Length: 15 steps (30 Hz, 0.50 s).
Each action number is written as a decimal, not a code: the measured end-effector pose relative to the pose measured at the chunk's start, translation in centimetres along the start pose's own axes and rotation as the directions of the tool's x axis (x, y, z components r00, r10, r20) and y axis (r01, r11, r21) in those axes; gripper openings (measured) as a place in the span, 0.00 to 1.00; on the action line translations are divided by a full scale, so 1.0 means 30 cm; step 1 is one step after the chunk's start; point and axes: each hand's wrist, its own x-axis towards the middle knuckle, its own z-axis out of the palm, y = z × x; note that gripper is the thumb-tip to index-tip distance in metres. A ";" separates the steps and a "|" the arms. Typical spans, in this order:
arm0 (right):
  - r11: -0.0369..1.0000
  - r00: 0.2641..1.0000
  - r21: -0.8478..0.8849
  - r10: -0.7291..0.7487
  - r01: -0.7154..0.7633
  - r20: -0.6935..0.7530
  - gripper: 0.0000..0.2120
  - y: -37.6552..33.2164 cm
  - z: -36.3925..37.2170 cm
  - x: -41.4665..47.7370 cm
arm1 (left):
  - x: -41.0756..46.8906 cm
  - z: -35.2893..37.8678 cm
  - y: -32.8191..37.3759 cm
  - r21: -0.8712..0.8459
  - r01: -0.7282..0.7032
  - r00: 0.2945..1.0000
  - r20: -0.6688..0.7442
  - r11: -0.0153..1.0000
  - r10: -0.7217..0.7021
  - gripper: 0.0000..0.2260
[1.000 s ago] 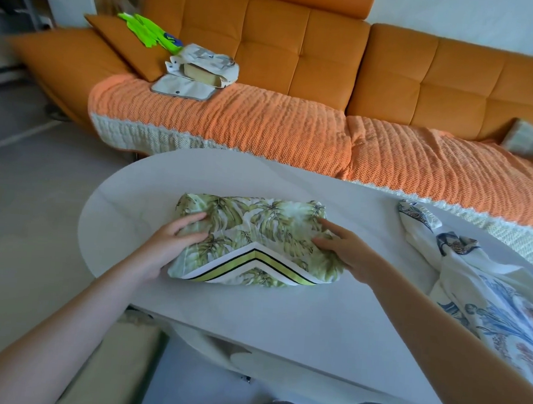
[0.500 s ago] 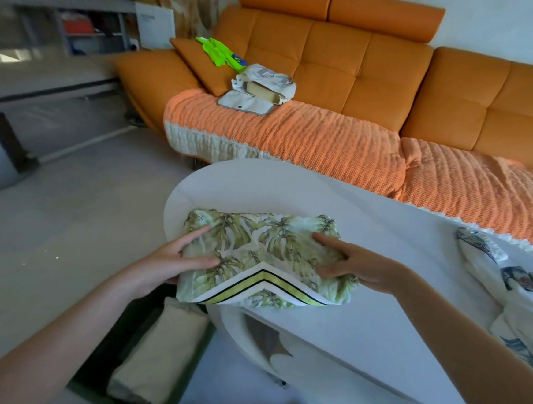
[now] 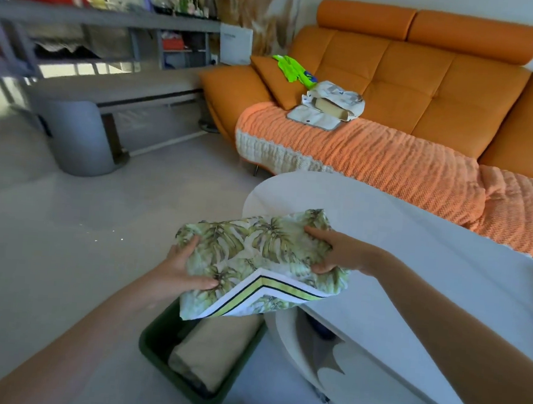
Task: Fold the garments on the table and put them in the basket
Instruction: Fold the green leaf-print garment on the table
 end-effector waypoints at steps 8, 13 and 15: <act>0.882 0.990 -0.449 -0.137 0.142 0.042 0.43 -0.274 0.162 0.160 | -0.109 -0.021 -0.194 -0.055 0.092 0.978 -0.180 0.994 -0.101 0.50; 0.797 0.974 -0.561 -0.207 0.221 0.090 0.39 -0.354 0.322 0.285 | -0.120 0.012 -0.328 -0.178 0.164 0.948 -0.242 0.970 -0.204 0.50; 0.788 0.974 -0.573 -0.206 0.224 0.097 0.38 -0.339 0.393 0.348 | -0.112 0.044 -0.377 -0.208 0.168 0.943 -0.252 0.963 -0.219 0.49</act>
